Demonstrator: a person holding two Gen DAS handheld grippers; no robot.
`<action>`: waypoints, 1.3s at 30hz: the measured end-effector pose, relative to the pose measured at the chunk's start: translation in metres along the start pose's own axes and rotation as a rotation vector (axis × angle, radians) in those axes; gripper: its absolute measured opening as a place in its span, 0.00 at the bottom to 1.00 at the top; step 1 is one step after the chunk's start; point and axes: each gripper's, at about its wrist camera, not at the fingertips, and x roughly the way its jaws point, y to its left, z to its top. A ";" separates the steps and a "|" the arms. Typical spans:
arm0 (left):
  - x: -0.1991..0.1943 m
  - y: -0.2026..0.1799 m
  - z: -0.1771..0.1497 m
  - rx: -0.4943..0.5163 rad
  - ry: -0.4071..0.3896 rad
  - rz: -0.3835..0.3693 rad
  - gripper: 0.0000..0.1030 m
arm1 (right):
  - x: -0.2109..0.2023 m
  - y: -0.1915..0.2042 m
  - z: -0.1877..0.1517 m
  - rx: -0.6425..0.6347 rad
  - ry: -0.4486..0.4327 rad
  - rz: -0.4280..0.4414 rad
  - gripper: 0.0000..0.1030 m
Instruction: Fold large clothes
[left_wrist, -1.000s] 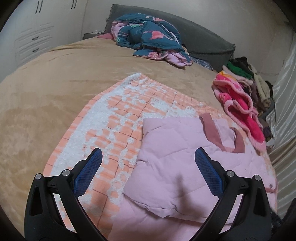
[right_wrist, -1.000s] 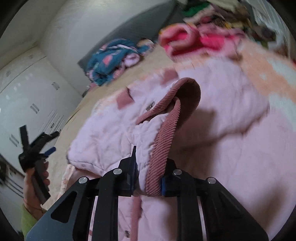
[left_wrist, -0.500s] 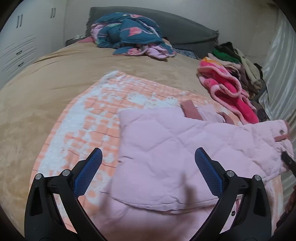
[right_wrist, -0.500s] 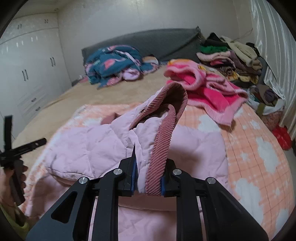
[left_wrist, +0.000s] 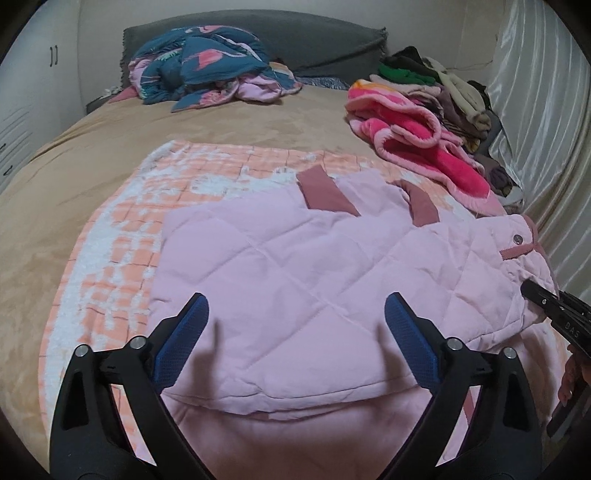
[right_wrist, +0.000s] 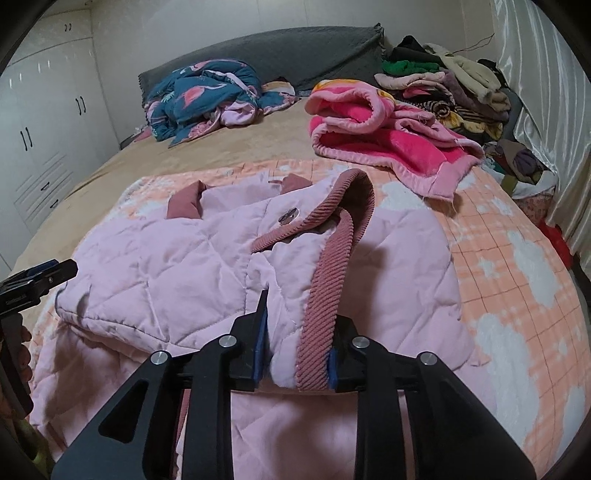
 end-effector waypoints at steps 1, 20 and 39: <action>0.001 -0.001 -0.001 -0.001 0.004 -0.006 0.85 | 0.000 0.000 -0.001 -0.001 0.003 -0.005 0.30; 0.046 -0.009 -0.024 0.000 0.202 -0.041 0.90 | -0.030 0.021 0.008 -0.115 -0.059 -0.042 0.67; 0.050 -0.010 -0.028 0.008 0.200 -0.023 0.92 | 0.084 0.061 0.005 -0.187 0.191 0.010 0.74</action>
